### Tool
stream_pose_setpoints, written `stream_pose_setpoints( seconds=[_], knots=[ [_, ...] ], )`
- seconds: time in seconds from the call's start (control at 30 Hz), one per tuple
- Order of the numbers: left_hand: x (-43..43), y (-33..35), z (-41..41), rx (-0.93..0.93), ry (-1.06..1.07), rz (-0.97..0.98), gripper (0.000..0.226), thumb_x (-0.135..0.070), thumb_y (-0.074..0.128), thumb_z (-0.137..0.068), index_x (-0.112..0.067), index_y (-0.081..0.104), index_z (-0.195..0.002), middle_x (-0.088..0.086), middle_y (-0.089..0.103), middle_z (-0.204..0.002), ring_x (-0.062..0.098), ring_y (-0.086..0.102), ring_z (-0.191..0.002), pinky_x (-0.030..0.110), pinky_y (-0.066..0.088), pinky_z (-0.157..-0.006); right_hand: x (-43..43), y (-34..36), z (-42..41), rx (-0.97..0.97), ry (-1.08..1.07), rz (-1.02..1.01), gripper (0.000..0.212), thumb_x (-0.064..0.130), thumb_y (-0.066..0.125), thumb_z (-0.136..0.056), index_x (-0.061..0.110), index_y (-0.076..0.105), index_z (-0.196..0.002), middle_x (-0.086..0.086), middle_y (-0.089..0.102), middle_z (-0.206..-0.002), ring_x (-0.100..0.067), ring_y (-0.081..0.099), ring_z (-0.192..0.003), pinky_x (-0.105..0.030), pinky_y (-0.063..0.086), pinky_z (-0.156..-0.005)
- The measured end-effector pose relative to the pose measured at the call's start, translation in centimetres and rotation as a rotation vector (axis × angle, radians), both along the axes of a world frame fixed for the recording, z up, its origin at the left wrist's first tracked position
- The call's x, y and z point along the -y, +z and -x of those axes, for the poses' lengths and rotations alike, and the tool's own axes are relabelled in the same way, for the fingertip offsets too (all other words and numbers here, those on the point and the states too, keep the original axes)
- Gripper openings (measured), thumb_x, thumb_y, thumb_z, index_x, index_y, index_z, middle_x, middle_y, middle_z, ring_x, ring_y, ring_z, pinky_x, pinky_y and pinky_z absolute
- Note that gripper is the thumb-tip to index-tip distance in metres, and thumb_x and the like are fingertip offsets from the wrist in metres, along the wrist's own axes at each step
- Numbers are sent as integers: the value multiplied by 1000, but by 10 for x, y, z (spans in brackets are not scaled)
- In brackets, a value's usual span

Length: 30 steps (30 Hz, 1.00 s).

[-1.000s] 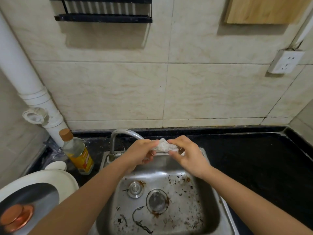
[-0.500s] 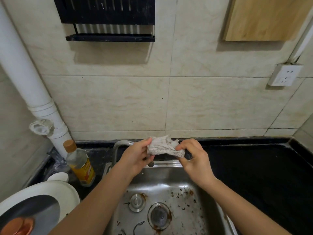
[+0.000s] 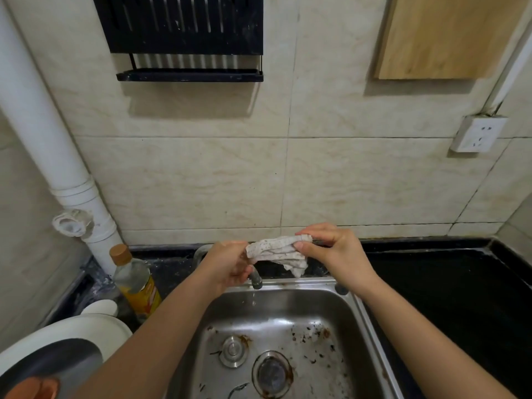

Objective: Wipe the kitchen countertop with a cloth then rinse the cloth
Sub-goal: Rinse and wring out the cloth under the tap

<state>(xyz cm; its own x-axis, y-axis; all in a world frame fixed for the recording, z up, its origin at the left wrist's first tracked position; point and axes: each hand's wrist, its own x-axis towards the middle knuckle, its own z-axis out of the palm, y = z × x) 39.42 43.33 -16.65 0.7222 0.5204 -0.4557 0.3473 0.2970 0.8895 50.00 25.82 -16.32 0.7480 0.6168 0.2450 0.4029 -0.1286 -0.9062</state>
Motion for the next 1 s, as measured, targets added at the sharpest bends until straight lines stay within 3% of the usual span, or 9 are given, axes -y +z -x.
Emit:
stream_pose_setpoints(
  seconds=[0.17,0.23,0.37,0.5,0.63,0.73,0.83,0.9,1.0],
  knots=[
    [-5,-2,6,13,21,117,21,-19,49,-94,-4,63,-100,10,71,-84,15,62,-58,20,48,-42,-5,31,-17,-352,167,53,34,18,74,-77,-10,67,-94,-17,69,-86,-24,64,-79,-27,52,-81],
    [-6,-2,7,54,40,131,21,-19,47,-95,-6,61,-103,10,72,-91,17,66,-66,23,51,-47,-10,37,-23,-242,57,91,42,19,76,-77,-19,61,-90,-19,62,-77,-22,57,-69,-25,49,-67],
    [-5,-1,8,91,18,96,21,-21,45,-97,-9,61,-105,9,70,-101,22,69,-85,27,58,-61,-17,50,-27,-267,83,116,36,16,73,-80,-18,62,-89,-25,65,-78,-27,59,-68,-30,50,-63],
    [-2,0,1,158,160,-66,12,-17,49,-96,-11,60,-97,7,66,-98,17,65,-86,26,54,-67,-24,61,-30,-327,75,72,28,17,72,-82,-8,61,-89,-16,63,-76,-18,61,-64,-21,52,-60],
    [4,4,-1,272,170,-311,10,-15,58,-91,-17,60,-101,3,62,-104,10,61,-91,29,53,-75,-28,53,-31,-503,140,61,24,23,69,-83,5,62,-96,-11,64,-88,-22,60,-82,-30,47,-80],
    [6,9,-2,264,18,-193,28,-16,58,-89,-22,59,-116,-2,61,-113,11,58,-106,38,52,-91,-27,47,-28,-614,239,15,16,24,64,-83,9,63,-87,-7,65,-87,-20,61,-84,-32,47,-81],
    [3,6,-1,250,-100,-99,26,-17,57,-89,-28,63,-112,-5,64,-117,12,58,-112,43,51,-94,-24,40,-26,-732,352,-93,17,21,60,-83,7,61,-92,-8,66,-91,-22,63,-88,-33,54,-80],
    [2,4,0,253,-131,-109,16,-21,60,-90,-21,68,-104,-3,70,-109,14,61,-110,43,51,-94,-21,35,-28,-772,397,-151,14,17,60,-84,7,57,-95,-11,63,-94,-24,61,-90,-34,53,-81],
    [-2,3,0,330,-87,-24,28,-26,63,-88,-4,68,-103,9,72,-104,22,67,-102,38,52,-90,-12,27,-35,-698,375,-112,17,-4,59,-80,7,55,-92,-9,62,-88,-21,62,-81,-29,55,-71]
  ],
)
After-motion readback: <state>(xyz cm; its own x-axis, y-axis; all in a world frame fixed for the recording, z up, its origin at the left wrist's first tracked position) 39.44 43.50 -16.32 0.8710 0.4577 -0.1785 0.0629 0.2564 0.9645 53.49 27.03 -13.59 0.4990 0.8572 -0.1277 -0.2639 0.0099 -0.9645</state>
